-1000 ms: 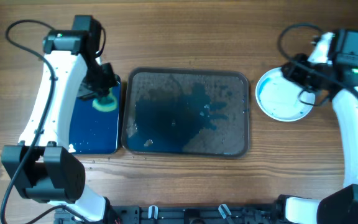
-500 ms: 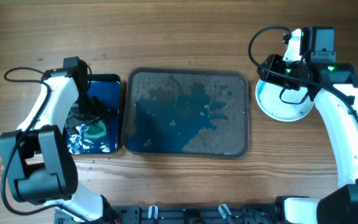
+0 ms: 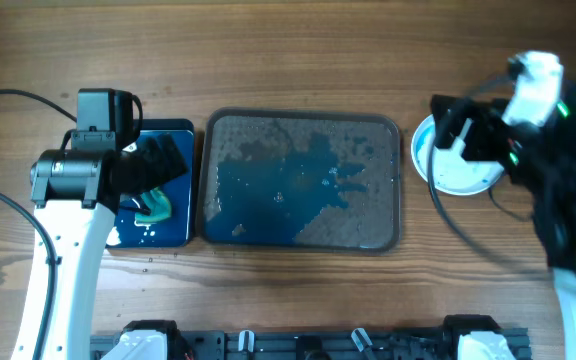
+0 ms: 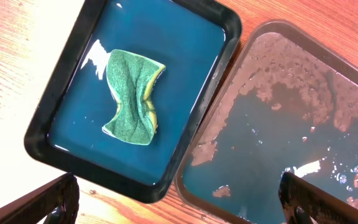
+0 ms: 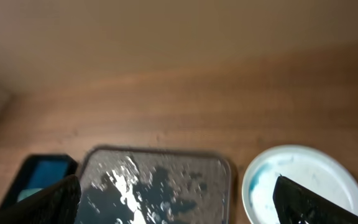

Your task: Clean dirty plates on tray and stack at the side

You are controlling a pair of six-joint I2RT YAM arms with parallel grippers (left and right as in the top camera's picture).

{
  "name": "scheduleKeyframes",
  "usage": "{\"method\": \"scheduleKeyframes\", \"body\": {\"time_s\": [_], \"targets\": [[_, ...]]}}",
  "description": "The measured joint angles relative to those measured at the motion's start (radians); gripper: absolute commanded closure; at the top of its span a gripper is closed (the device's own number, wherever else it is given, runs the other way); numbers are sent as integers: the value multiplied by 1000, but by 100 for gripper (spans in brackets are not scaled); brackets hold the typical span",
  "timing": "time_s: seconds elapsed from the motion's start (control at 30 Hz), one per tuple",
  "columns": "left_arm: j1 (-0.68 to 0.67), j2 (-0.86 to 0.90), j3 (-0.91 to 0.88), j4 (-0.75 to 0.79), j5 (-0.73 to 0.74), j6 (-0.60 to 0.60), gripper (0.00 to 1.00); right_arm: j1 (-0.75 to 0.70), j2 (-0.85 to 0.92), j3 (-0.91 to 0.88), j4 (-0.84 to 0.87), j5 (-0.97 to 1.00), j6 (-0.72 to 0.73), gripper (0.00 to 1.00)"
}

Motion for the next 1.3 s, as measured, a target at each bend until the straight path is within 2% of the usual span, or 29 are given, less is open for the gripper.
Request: {"method": "scheduleKeyframes", "body": {"time_s": [0.07,0.27,0.37,0.43,0.53,0.7,0.77,0.87,1.3], "targets": [[0,0,0,0,0,0,0,0,-92,9,-25,0,10,0],[0,0,0,-1,0,0,0,0,-110,8,-40,99,-12,0],[0,0,0,-1,0,0,0,0,-129,-83,106,116,-65,0],[0,0,0,-2,0,0,0,0,-233,-304,361,122,-103,0],[0,0,1,-2,0,0,0,0,-500,-743,674,118,-119,0],[0,-2,1,-1,2,0,0,0,-837,-1235,980,117,-119,0],[0,-2,1,-1,3,0,0,0,-903,-1299,945,117,-115,0],[0,-2,1,-1,3,0,0,0,-975,-1305,835,117,-107,0],[0,-2,1,-1,3,0,0,0,-980,-1305,833,116,-73,0]]}}
